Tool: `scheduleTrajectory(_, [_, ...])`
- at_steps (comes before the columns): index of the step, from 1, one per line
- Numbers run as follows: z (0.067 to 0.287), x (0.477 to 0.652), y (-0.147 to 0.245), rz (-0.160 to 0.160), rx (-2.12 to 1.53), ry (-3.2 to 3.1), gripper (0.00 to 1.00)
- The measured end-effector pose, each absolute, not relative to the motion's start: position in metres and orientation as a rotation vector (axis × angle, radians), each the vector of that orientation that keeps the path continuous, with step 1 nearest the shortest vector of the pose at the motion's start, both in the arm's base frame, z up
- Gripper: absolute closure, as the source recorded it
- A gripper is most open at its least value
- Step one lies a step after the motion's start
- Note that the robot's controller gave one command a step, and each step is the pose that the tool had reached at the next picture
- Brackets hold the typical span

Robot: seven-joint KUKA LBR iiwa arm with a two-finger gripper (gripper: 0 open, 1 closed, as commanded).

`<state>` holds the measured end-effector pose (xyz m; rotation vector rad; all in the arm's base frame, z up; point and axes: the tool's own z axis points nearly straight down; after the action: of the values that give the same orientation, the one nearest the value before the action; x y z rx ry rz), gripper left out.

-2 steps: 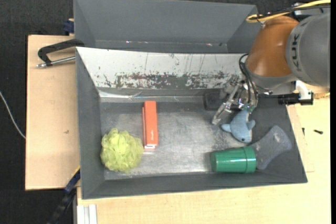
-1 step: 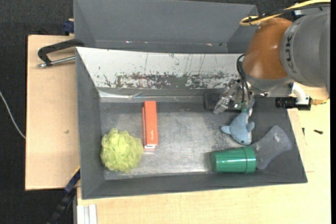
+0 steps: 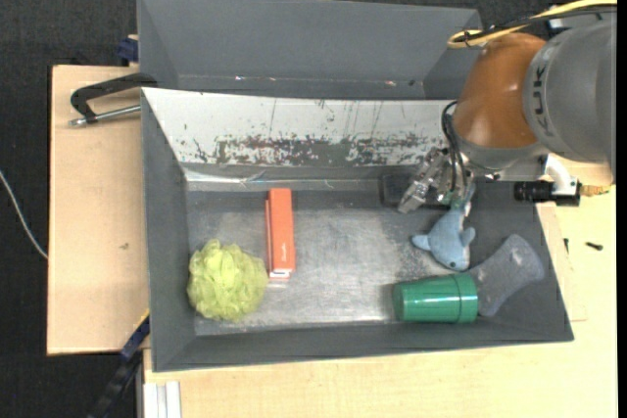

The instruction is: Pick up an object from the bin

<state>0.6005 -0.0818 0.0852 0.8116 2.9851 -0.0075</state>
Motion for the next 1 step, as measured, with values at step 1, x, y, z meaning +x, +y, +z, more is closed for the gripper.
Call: scheduleTrajectory(1, [0.0897, 0.5992, -0.0815, -0.007, 0.814, 2.994, 1.0])
